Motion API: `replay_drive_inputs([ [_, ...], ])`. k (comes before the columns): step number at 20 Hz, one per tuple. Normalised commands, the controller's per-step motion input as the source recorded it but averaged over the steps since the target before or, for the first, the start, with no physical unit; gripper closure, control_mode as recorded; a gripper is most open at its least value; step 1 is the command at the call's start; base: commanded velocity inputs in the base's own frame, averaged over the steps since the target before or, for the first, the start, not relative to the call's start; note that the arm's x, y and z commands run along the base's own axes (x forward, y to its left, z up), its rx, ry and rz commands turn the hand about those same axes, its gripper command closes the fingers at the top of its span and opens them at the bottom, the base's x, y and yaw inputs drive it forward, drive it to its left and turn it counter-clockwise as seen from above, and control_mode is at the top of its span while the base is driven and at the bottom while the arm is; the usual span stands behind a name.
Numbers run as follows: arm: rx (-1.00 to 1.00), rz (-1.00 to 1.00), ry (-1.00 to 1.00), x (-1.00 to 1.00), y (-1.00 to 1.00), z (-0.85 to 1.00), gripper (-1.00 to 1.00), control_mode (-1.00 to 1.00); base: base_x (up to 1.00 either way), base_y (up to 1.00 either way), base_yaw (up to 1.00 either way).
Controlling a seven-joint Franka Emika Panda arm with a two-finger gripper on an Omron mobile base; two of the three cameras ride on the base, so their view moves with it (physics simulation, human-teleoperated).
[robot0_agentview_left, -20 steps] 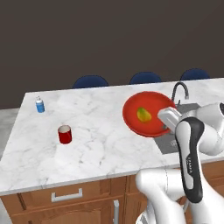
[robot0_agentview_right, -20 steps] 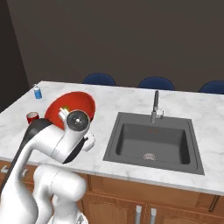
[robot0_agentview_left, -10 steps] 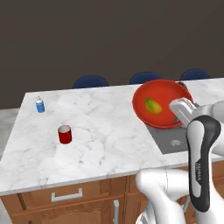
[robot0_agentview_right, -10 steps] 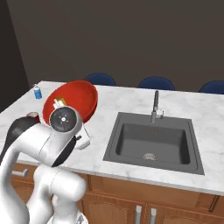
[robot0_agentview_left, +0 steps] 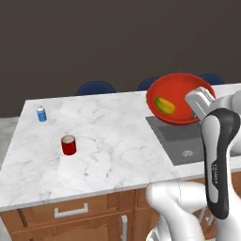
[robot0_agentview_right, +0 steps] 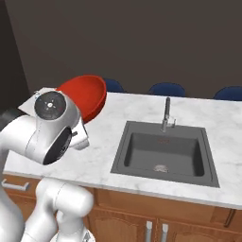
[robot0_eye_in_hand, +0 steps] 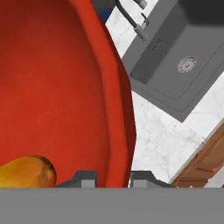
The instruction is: Move the mug from next to the sink to the open cabinet. Then, move the bowl with the mango to the fridge to clear the area for faucet cleaning.
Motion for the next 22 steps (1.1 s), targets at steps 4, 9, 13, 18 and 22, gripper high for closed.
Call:
replay_drive_inputs([
  [4, 0.0, 0.0, 0.0, 0.0, 0.0, 0.0, 1.0, 1.0, -0.69, -0.2, -0.5],
  [9, 0.0, 0.0, 0.0, 0.0, 0.0, 0.0, 1.0, 1.0, -0.91, -0.23, -0.72],
  [13, 0.0, 0.0, 0.0, 0.0, 0.0, 0.0, 1.0, 1.0, -0.78, -0.05, -0.79],
  [18, 0.0, 0.0, 0.0, 0.0, 0.0, 0.0, 1.0, 1.0, -0.09, -0.16, -0.86],
  [22, 0.0, 0.0, 0.0, 0.0, 0.0, 0.0, 1.0, 1.0, 0.3, -0.36, -0.79],
])
